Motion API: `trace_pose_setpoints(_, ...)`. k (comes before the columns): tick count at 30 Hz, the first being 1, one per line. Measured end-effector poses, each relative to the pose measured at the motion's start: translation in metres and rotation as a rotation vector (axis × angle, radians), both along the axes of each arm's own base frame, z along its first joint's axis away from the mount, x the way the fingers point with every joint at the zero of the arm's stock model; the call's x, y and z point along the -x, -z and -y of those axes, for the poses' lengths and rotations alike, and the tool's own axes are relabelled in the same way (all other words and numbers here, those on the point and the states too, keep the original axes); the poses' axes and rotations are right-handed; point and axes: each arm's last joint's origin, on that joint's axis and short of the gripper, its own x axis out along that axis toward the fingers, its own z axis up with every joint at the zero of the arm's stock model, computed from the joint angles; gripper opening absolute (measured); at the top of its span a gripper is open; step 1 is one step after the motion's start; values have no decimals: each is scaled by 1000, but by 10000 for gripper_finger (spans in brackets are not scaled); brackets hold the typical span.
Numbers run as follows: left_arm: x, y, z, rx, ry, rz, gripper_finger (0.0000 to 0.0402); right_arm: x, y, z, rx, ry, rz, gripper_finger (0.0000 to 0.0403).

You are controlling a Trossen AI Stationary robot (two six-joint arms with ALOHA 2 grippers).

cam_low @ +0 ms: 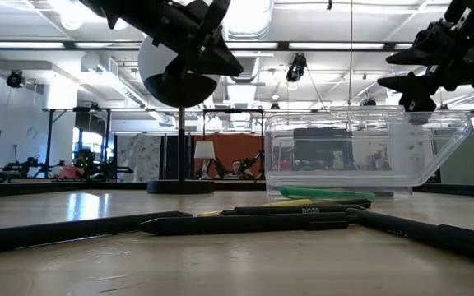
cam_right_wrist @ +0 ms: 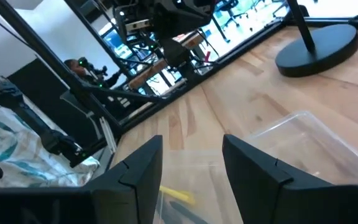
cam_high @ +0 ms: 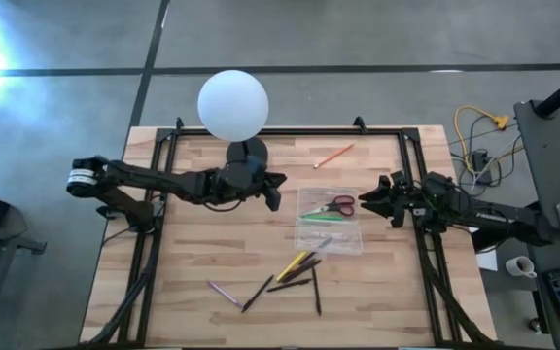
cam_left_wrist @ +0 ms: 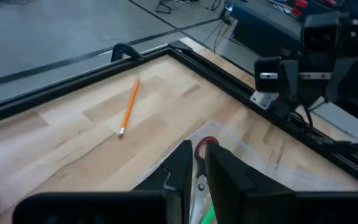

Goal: Pick & place school supplies into a supply box
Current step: Put the pink ballpen into the supply box

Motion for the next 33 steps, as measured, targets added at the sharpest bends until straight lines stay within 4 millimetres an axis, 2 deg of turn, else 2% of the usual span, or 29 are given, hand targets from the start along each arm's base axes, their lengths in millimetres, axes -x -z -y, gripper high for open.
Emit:
trace_pose_setpoints(9, 0, 0, 0, 69, -27, 35, 29, -1, 0, 0, -8, 0, -13, 160)
trace_pose_setpoints(19, 0, 0, 0, 444, -161, 220, 29, -1, 0, 0, -7, 1, -12, 160)
trace_pose_setpoints(33, -3, -11, 0, 470, -139, 355, 29, -1, 0, 0, -7, 2, -12, 160)
